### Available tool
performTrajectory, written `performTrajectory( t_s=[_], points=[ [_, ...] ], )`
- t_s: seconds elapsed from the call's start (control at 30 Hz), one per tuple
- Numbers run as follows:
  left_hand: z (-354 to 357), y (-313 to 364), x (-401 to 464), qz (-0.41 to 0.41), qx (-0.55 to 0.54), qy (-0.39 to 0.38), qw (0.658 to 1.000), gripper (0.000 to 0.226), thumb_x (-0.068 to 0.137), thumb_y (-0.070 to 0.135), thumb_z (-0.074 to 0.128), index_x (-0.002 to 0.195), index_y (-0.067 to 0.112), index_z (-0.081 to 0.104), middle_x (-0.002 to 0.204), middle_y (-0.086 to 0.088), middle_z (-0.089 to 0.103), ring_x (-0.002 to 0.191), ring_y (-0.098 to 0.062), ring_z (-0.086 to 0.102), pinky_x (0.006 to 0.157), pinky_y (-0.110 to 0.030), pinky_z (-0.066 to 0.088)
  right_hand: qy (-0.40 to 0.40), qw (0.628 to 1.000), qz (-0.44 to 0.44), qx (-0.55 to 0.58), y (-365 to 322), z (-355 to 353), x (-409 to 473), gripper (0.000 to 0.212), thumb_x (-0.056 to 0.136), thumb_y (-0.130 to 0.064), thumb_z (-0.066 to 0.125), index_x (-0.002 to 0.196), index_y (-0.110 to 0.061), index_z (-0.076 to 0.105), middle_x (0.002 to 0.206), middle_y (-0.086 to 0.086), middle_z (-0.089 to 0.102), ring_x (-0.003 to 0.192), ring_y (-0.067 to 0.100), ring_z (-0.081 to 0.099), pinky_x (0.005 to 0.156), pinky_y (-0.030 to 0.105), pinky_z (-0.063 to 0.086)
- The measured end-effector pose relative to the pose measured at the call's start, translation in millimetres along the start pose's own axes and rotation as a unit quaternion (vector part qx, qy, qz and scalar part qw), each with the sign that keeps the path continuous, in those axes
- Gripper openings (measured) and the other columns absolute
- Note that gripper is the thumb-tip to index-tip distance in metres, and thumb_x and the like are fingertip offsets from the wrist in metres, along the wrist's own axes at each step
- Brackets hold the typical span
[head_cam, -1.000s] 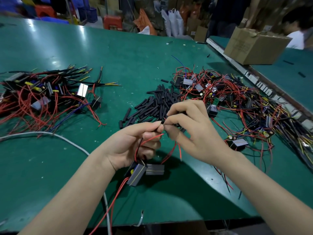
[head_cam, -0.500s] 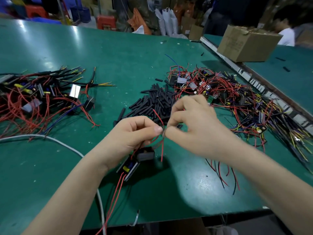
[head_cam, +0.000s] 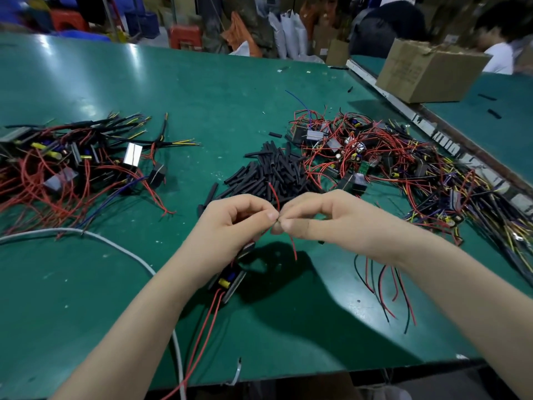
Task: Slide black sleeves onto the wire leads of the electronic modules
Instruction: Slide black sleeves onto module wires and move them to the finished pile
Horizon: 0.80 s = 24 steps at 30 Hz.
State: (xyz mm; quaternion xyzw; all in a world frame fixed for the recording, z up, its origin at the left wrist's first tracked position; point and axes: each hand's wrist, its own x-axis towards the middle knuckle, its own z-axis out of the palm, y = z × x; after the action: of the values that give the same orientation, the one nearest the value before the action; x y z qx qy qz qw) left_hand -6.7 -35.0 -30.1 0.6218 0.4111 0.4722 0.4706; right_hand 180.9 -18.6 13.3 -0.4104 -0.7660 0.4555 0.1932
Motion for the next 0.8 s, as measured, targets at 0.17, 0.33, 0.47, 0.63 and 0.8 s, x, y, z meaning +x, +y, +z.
performTrajectory(
  t_s=[0.17, 0.33, 0.47, 0.63, 0.8],
  points=[
    [-0.1, -1.5, 3.3, -0.049, -0.069, -0.023, 0.996, 0.016, 0.081, 0.019, 0.063, 0.066, 0.020, 0.068, 0.050, 0.011, 0.042, 0.045, -0.001, 0.033, 0.044, -0.009, 0.029, 0.133, 0.916, -0.234, -0.299, 7.1, 4.7, -1.2, 0.014, 0.089, -0.020, 0.065, 0.087, -0.010, 0.076, 0.090, -0.001, 0.061, 0.091, 0.016, 0.050, 0.087, 0.031, 0.039],
    [-0.6, -4.9, 2.6, -0.071, -0.095, -0.071, 0.990, 0.017, 0.076, 0.016, 0.059, 0.064, 0.022, 0.069, 0.049, 0.012, 0.045, 0.045, -0.001, 0.034, 0.044, -0.011, 0.029, 0.135, 0.845, -0.340, -0.391, 10.8, 1.1, 1.6, 0.019, 0.094, -0.020, 0.057, 0.100, -0.015, 0.075, 0.095, 0.006, 0.063, 0.091, 0.030, 0.056, 0.072, 0.049, 0.044],
    [-1.5, -5.9, 1.9, -0.080, -0.109, -0.122, 0.983, 0.013, 0.078, 0.021, 0.060, 0.081, 0.016, 0.071, 0.053, 0.011, 0.042, 0.048, -0.002, 0.032, 0.045, -0.013, 0.027, 0.132, 0.867, -0.339, -0.342, 8.0, -7.0, 9.7, 0.017, 0.091, -0.015, 0.062, 0.102, -0.014, 0.075, 0.095, 0.006, 0.065, 0.088, 0.030, 0.056, 0.081, 0.043, 0.043],
    [-3.0, -8.1, 1.7, -0.089, -0.112, -0.102, 0.984, 0.036, 0.076, 0.023, 0.065, 0.095, -0.007, 0.060, 0.057, 0.008, 0.043, 0.053, -0.009, 0.030, 0.052, -0.029, 0.017, 0.153, 0.879, -0.315, -0.324, 10.8, -0.4, 13.8, 0.018, 0.087, -0.012, 0.065, 0.102, -0.011, 0.075, 0.097, 0.004, 0.066, 0.092, 0.026, 0.053, 0.087, 0.036, 0.041],
    [-2.5, -7.2, 3.2, -0.089, -0.124, -0.078, 0.985, 0.012, 0.078, 0.025, 0.067, 0.076, 0.014, 0.062, 0.053, 0.009, 0.044, 0.053, -0.009, 0.029, 0.054, -0.030, 0.016, 0.186, 0.879, -0.311, -0.312, 14.4, 6.4, 11.4, 0.025, 0.091, -0.025, 0.057, 0.103, -0.010, 0.074, 0.099, 0.006, 0.066, 0.094, 0.029, 0.055, 0.090, 0.036, 0.040]
  ],
)
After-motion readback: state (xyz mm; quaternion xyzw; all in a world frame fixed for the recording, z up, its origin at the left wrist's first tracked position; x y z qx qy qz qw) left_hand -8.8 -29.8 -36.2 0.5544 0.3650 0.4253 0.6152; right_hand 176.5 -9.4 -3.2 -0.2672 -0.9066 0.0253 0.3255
